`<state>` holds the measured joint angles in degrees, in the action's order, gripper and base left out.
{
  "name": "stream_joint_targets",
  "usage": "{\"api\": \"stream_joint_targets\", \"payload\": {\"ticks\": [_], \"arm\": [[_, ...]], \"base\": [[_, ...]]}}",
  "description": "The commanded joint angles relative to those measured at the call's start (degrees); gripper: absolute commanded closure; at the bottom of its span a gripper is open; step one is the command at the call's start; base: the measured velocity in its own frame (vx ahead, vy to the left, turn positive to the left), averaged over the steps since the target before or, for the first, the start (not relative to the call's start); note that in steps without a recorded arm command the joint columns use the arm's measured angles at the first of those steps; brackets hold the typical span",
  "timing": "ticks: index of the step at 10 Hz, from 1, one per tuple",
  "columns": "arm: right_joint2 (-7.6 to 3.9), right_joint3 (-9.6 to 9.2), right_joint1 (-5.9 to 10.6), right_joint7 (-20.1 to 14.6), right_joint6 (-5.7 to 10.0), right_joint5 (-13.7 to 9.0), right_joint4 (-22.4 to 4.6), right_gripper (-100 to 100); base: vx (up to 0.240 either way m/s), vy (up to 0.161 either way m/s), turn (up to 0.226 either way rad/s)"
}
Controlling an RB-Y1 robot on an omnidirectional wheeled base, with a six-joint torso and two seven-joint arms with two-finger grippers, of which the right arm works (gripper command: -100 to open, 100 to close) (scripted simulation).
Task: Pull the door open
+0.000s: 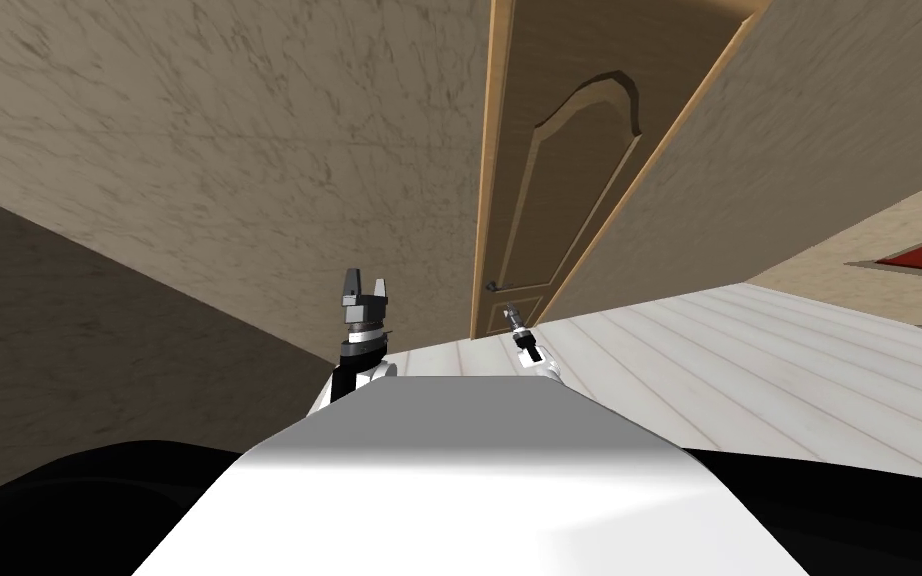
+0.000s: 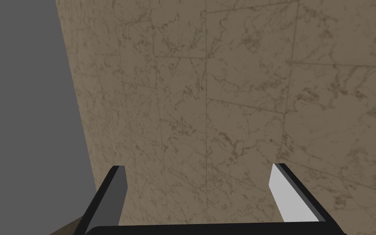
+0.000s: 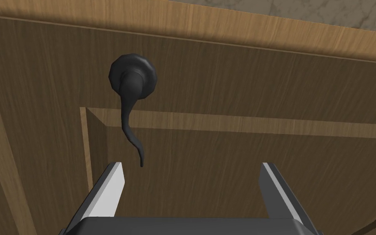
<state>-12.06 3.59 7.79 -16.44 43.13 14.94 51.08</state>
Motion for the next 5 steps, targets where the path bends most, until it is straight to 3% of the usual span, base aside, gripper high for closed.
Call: {"api": "stream_joint_targets", "payload": {"ticks": [1,2,5], "arm": [[-0.28,0.02,0.70,-0.60,-0.06,0.39,-1.99,-100],[-0.77,0.18,2.29,-1.47,0.28,0.96,-5.25,-100],[-1.18,0.31,3.62,-2.21,0.57,1.44,-8.79,-100]], "base": [[0.057,-0.037,0.007],[0.098,-0.080,0.047],[0.082,-0.044,0.017]]}}
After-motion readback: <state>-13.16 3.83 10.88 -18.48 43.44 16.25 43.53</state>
